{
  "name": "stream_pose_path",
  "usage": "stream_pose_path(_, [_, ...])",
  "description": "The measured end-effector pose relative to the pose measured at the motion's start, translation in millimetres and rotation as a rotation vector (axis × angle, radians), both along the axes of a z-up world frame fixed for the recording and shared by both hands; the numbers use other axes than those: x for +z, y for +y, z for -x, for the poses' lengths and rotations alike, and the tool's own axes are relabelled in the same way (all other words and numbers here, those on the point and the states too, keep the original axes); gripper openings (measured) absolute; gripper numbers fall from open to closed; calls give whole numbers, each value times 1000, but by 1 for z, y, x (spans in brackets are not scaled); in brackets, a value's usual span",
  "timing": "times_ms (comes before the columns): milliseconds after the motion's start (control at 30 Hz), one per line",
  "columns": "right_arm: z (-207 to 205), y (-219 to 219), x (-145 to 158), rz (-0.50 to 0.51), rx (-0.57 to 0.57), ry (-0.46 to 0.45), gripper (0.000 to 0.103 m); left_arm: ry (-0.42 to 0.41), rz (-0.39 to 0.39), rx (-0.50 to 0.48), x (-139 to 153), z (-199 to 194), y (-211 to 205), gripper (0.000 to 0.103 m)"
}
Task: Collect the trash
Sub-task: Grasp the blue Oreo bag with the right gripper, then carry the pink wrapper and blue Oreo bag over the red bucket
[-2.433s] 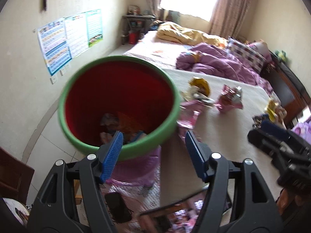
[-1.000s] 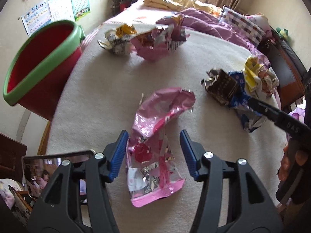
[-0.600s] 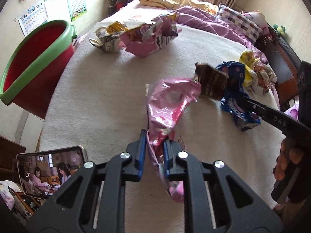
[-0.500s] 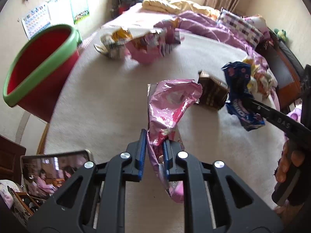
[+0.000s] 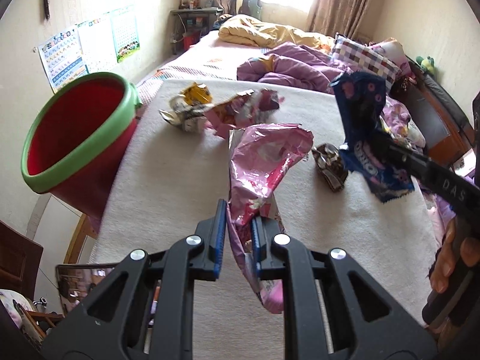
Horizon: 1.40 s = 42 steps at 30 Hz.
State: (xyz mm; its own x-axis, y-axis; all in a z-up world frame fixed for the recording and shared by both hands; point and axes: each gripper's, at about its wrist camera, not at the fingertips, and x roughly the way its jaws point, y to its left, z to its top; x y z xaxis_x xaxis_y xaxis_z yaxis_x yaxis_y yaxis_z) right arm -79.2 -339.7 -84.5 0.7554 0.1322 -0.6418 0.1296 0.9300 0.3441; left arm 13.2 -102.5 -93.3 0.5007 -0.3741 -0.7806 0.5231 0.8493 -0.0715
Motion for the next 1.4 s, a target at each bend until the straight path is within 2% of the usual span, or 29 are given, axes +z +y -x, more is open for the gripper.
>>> stream_pose_path(700, [-44,90,13,18,95,-21,15,-104,46,183,42,-51,104,14])
stream_pose_path(1400, [-55,147,16,30,50,-26,16,-103,77,112,42,-82,148,15])
